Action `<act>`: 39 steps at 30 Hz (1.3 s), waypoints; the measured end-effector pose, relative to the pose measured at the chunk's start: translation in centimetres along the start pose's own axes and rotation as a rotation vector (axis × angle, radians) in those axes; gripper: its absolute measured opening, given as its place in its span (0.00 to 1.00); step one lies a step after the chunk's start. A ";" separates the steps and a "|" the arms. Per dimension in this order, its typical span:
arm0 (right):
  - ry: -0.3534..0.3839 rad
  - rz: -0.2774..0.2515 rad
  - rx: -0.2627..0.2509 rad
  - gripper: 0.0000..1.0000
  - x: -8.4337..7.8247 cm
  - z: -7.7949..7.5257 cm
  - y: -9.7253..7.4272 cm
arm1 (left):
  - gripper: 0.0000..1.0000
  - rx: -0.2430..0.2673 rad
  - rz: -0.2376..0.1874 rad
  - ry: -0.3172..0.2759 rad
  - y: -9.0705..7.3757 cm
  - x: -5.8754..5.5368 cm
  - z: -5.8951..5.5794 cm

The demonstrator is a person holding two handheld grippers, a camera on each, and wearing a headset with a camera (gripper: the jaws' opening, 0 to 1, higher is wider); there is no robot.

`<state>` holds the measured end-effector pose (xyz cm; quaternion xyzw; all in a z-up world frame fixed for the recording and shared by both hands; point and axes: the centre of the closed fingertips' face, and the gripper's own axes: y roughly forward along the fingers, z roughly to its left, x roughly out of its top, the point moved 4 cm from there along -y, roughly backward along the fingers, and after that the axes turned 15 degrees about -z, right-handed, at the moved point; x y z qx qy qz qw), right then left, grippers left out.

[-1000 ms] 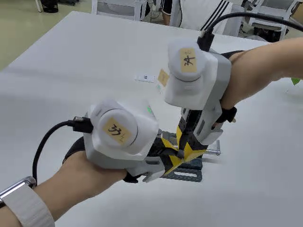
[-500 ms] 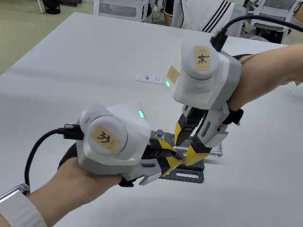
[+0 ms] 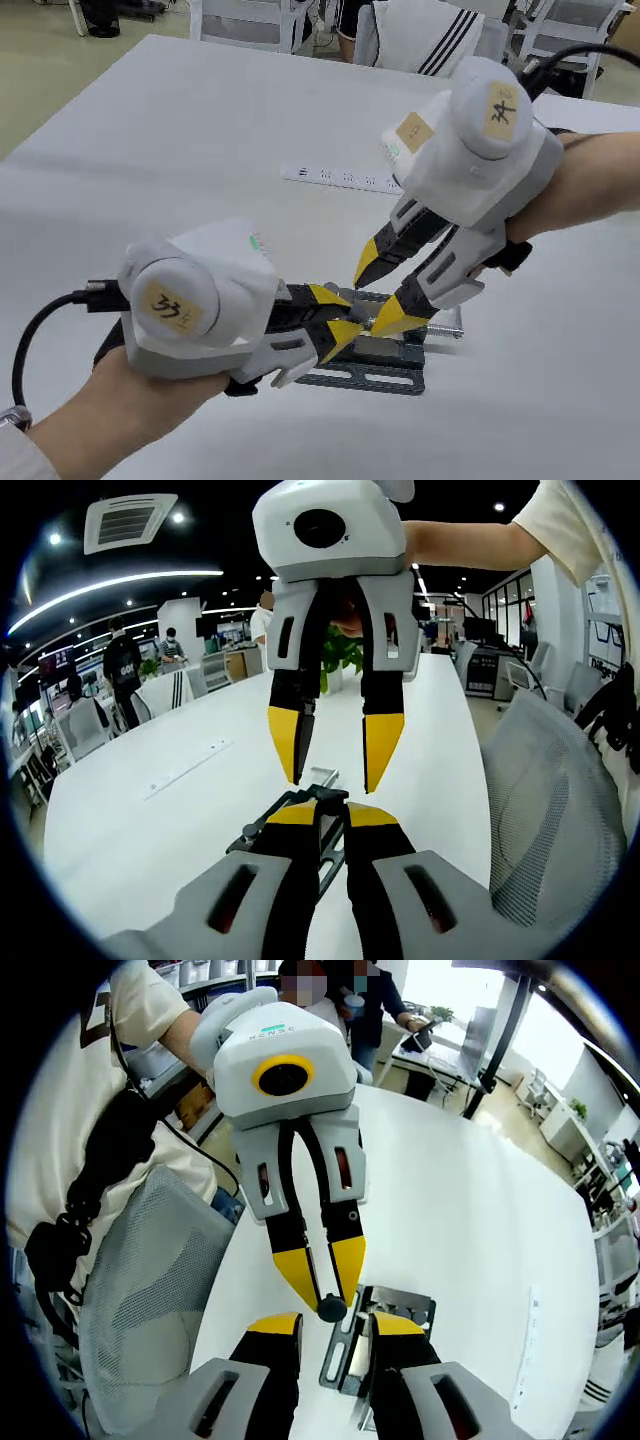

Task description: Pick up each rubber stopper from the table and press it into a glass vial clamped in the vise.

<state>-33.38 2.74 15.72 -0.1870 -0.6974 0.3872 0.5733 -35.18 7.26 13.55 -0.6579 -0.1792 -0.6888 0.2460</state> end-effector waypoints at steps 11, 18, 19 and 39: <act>0.061 -0.063 -0.016 0.14 -0.3 0.5 0.0 | 0.05 -0.022 -0.033 0.015 0.1 0.2 -0.6; 0.083 -0.069 -0.004 0.12 -0.6 1.0 0.0 | 0.05 -0.040 -0.042 0.017 0.3 0.2 -0.7; 0.083 -0.067 -0.001 0.12 -0.7 1.0 0.0 | 0.05 -0.042 -0.045 0.015 0.4 0.2 -0.7; 0.095 -0.074 -0.001 0.07 -0.6 0.8 -0.2 | 0.05 -0.049 -0.040 0.000 0.6 0.1 -0.8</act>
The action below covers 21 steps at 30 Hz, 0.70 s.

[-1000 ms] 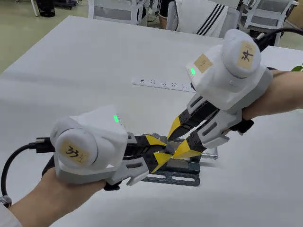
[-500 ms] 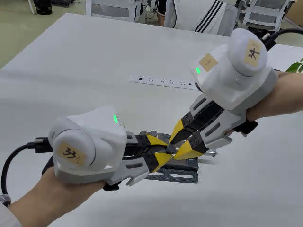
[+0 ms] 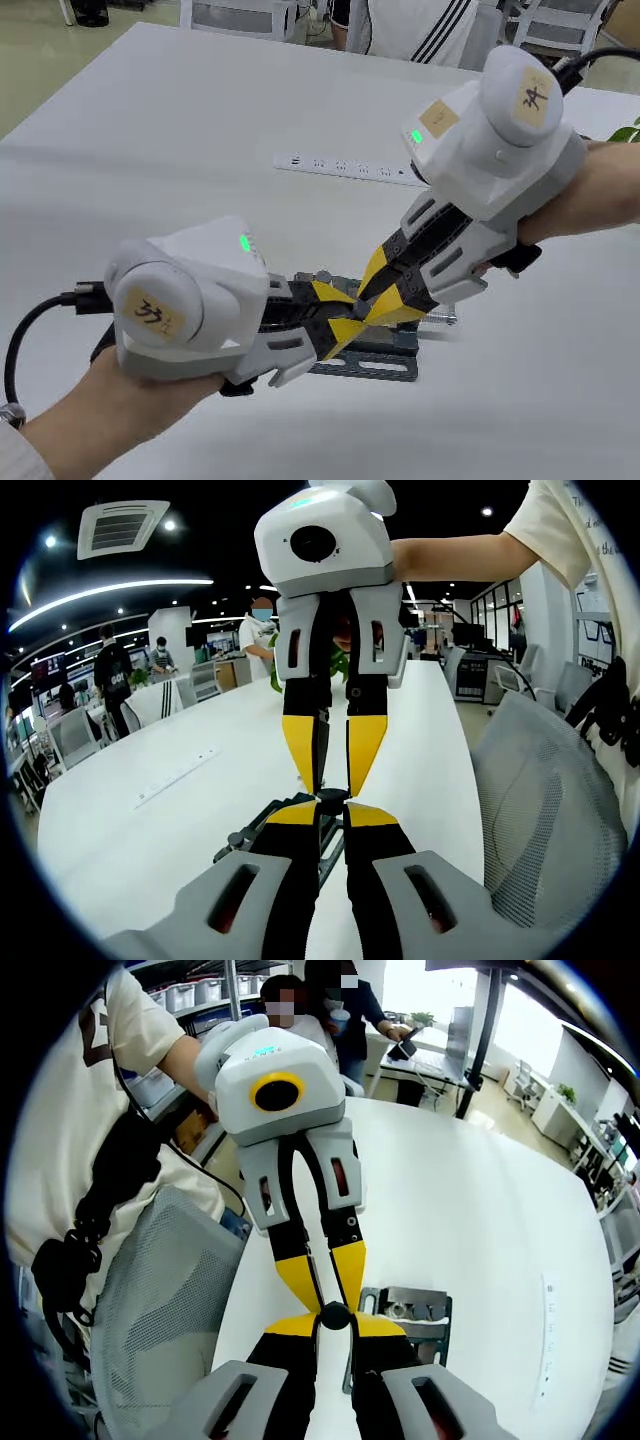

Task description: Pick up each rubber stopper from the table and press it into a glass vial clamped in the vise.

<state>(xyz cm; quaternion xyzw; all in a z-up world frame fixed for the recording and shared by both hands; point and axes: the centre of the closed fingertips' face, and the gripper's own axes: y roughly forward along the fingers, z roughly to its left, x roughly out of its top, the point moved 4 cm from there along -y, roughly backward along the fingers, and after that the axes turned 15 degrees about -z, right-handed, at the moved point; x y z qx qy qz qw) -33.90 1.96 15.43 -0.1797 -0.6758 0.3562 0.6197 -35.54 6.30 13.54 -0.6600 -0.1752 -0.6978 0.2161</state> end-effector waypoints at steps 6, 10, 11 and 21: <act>0.003 -0.002 -0.003 0.07 0.1 0.0 0.1 | 0.05 0.008 -0.001 -0.014 -0.1 0.0 0.0; 0.003 -0.006 -0.005 0.07 0.2 0.0 0.2 | 0.05 0.017 -0.005 -0.030 -0.2 -0.1 0.1; 0.009 -0.005 -0.007 0.07 0.2 0.1 0.3 | 0.05 0.017 -0.004 -0.033 -0.2 -0.1 0.1; 0.022 0.008 0.001 0.06 0.2 0.3 0.5 | 0.06 0.023 -0.007 -0.026 -0.2 -0.3 -0.1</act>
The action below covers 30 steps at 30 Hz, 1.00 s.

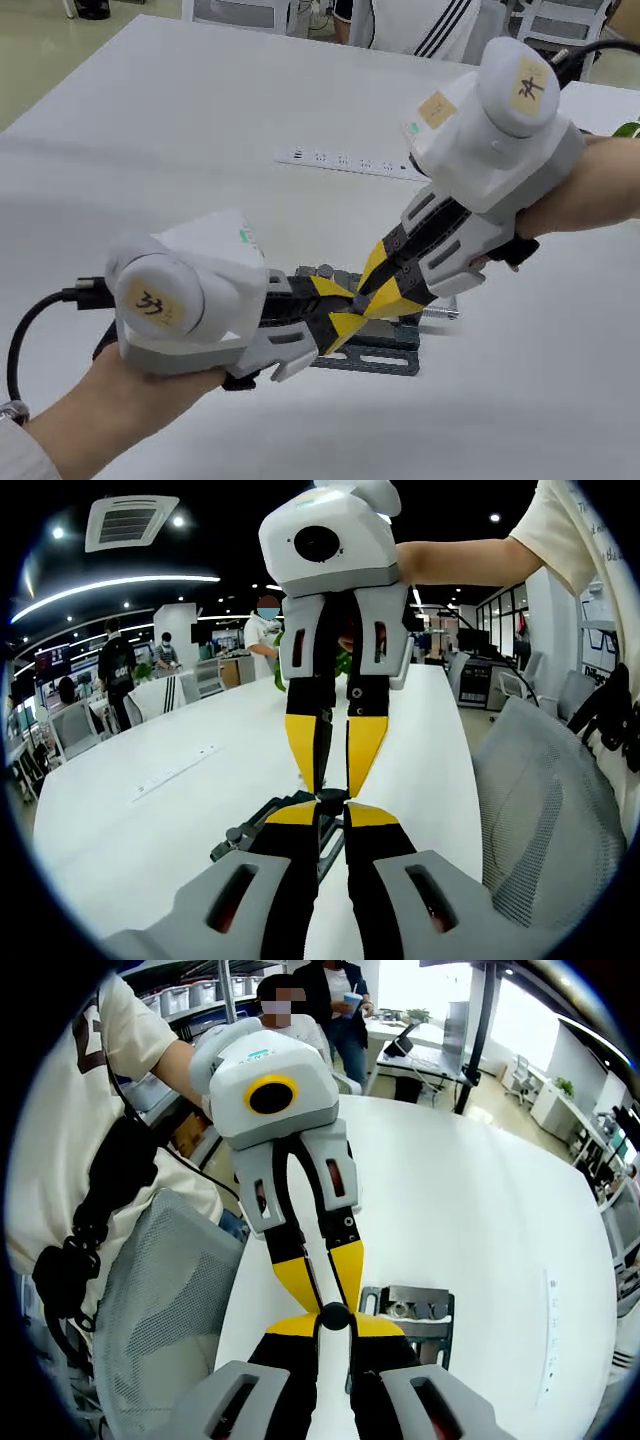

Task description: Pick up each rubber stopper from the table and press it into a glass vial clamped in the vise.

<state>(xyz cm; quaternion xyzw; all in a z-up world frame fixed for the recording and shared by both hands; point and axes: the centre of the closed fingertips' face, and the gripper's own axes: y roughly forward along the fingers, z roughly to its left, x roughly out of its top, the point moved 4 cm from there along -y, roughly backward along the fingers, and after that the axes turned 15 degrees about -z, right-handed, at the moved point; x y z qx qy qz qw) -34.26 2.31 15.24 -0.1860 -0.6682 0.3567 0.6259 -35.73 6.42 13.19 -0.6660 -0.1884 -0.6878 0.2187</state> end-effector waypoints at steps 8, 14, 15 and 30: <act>0.000 0.027 0.006 0.06 -0.6 -0.2 0.2 | 0.20 0.018 0.028 -0.019 -0.2 -0.8 0.2; 0.002 0.042 0.006 0.06 -1.1 -0.6 0.4 | 0.38 0.059 0.089 -0.029 -1.2 -2.4 1.0; 0.002 0.045 0.006 0.06 -1.1 -0.7 0.4 | 0.42 0.064 0.103 -0.034 -1.4 -2.7 1.1; -0.057 0.140 0.023 0.06 -2.3 -2.5 1.1 | 0.83 0.132 0.244 -0.078 -4.4 -6.7 2.6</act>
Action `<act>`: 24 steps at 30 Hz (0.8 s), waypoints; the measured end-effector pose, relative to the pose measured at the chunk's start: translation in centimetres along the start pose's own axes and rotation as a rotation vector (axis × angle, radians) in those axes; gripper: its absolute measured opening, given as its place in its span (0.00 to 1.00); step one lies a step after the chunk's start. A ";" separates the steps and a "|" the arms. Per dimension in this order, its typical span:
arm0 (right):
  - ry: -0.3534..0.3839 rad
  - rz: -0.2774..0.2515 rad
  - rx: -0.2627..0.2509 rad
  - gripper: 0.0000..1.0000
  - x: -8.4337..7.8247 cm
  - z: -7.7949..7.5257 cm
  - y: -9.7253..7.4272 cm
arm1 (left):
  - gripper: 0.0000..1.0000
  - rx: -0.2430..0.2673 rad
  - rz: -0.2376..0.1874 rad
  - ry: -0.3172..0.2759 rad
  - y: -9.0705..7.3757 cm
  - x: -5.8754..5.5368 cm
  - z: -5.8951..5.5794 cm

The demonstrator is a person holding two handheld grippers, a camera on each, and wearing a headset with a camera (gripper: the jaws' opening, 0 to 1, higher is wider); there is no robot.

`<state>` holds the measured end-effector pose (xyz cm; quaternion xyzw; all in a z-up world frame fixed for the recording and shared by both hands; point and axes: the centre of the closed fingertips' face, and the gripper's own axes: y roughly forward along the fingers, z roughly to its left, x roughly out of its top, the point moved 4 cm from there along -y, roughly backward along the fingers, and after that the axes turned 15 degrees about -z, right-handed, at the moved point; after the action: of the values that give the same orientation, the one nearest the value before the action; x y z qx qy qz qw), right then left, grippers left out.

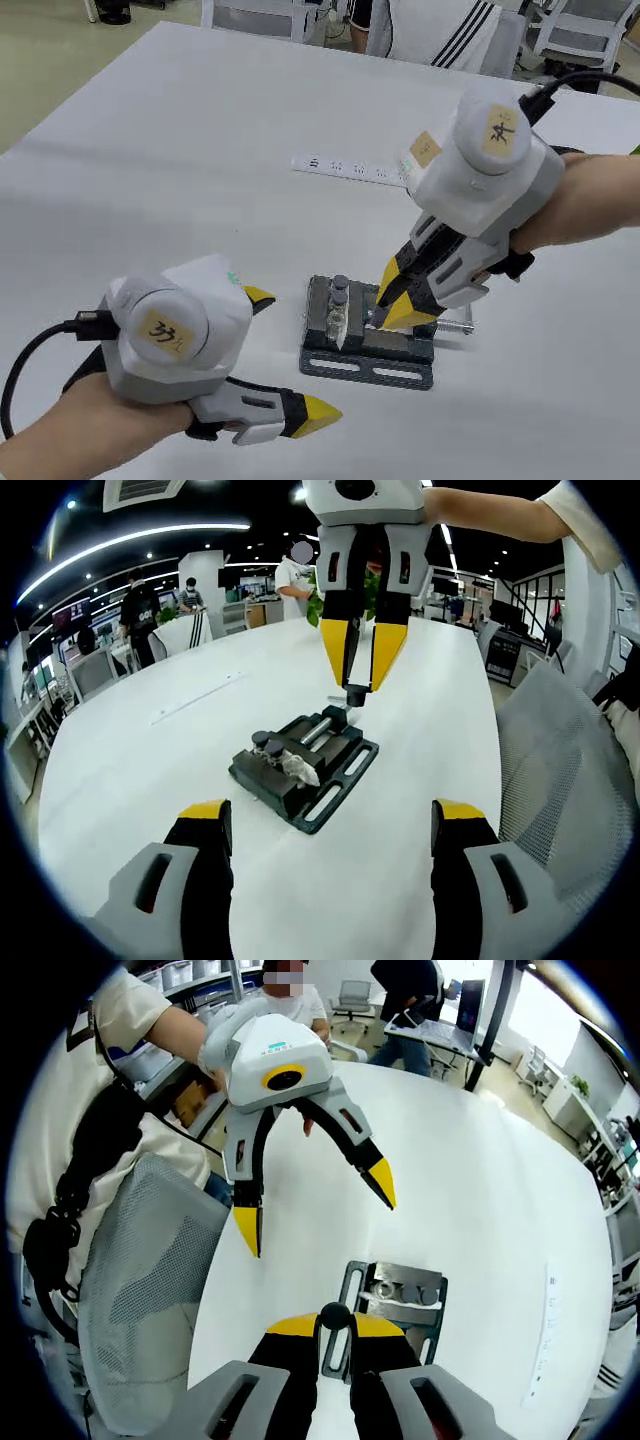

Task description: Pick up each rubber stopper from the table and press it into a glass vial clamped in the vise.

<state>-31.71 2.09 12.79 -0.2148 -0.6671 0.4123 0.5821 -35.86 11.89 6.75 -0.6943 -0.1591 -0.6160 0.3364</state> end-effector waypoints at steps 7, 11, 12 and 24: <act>-0.029 0.029 0.013 0.06 -0.1 -1.7 0.5 | 0.96 0.019 0.030 0.005 -0.6 -0.9 0.4; -0.067 0.057 0.027 0.06 -0.3 -2.2 1.3 | 0.99 0.032 0.036 -0.005 -0.9 -1.0 0.5; -0.076 0.063 0.032 0.06 -0.4 -2.4 1.6 | 0.99 0.036 0.037 -0.005 -1.0 -1.1 0.6; -0.227 0.124 0.092 0.05 -0.9 -4.0 4.1 | 0.98 0.071 0.039 -0.035 -2.0 -1.7 1.1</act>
<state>-28.45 4.95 8.85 -0.1807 -0.6947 0.4993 0.4852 -36.63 14.40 5.67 -0.6957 -0.1734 -0.5909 0.3699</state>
